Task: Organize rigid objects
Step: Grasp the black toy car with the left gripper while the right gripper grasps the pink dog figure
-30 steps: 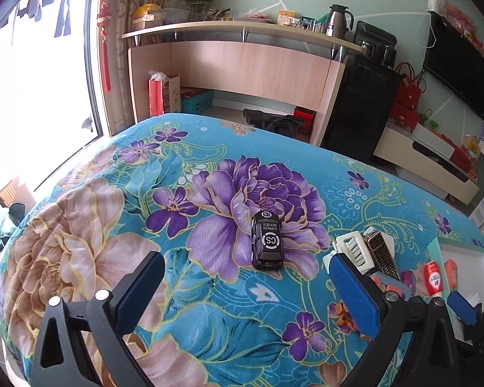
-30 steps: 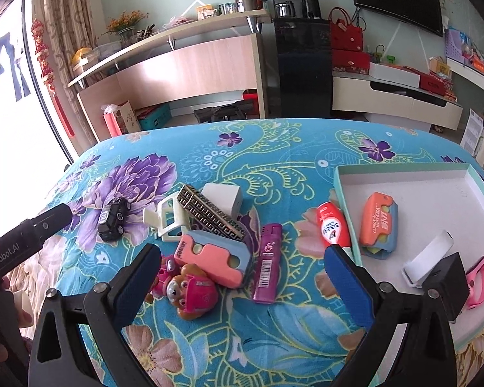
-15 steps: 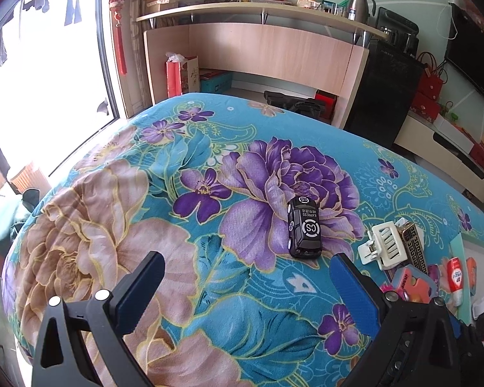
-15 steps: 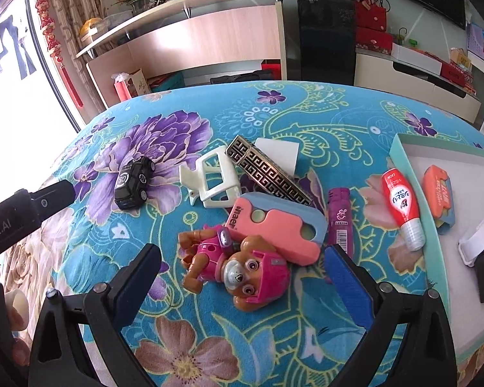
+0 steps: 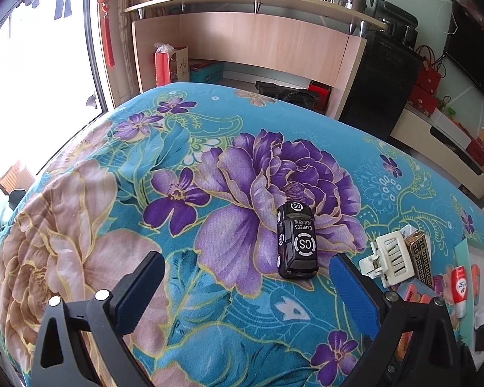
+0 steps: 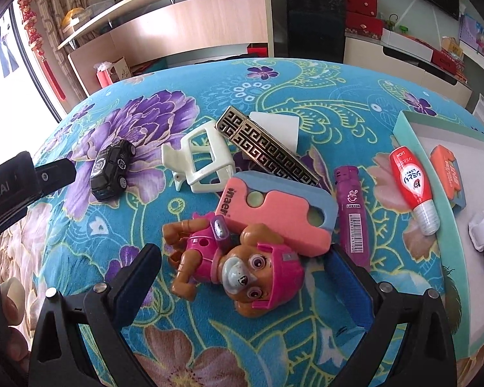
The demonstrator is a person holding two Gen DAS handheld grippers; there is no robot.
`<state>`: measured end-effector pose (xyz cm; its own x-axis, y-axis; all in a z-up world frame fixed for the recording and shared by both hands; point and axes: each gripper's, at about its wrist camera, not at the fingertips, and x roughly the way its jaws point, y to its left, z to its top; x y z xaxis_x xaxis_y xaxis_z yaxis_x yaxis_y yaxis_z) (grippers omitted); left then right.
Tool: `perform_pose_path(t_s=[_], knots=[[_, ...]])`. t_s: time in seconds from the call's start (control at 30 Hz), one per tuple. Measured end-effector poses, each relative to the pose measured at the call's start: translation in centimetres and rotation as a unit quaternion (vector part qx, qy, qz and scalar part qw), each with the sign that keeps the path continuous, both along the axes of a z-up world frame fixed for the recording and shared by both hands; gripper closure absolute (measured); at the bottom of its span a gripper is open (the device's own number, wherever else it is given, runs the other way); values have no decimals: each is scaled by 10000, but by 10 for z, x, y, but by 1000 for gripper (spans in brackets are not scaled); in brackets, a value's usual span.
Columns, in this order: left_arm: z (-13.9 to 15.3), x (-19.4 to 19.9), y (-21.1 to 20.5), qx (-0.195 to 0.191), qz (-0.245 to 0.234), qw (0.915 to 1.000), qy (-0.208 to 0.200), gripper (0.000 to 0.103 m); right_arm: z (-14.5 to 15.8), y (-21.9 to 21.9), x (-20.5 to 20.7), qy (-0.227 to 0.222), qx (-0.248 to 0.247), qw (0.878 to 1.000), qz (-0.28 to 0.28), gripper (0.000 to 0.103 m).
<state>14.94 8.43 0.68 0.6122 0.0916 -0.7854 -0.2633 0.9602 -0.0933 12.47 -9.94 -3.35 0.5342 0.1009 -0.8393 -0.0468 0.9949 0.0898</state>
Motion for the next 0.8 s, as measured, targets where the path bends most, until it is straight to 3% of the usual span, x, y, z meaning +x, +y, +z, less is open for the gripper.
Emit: perform_pose_path(t_s=[0.17, 0.23, 0.3, 0.47, 0.57, 0.63, 0.8], knots=[[-13, 13, -9, -30, -183, 9998, 124, 0, 1, -5, 0, 42, 14, 10000, -67, 3], [-18, 17, -11, -29, -225, 9997, 134, 4, 1, -6, -1, 54, 11, 10000, -58, 4], [-22, 22, -14, -15, -273, 9995, 178, 15, 2, -6, -1, 61, 24, 10000, -51, 8], [-25, 27, -16, -32, -321, 9995, 70, 16, 3, -12, -2, 101, 101, 9999, -91, 16], [-26, 31, -17, -85, -340, 9994, 36, 26, 5, -16, -4, 82, 143, 9998, -134, 28], [-27, 32, -19, -73, -357, 9993, 29, 31, 5, -19, -4, 116, 268, 9995, -124, 28], [-30, 34, -23, -306, -535, 9981, 38, 68, 7, -22, -6, 157, 371, 9992, -67, 28]])
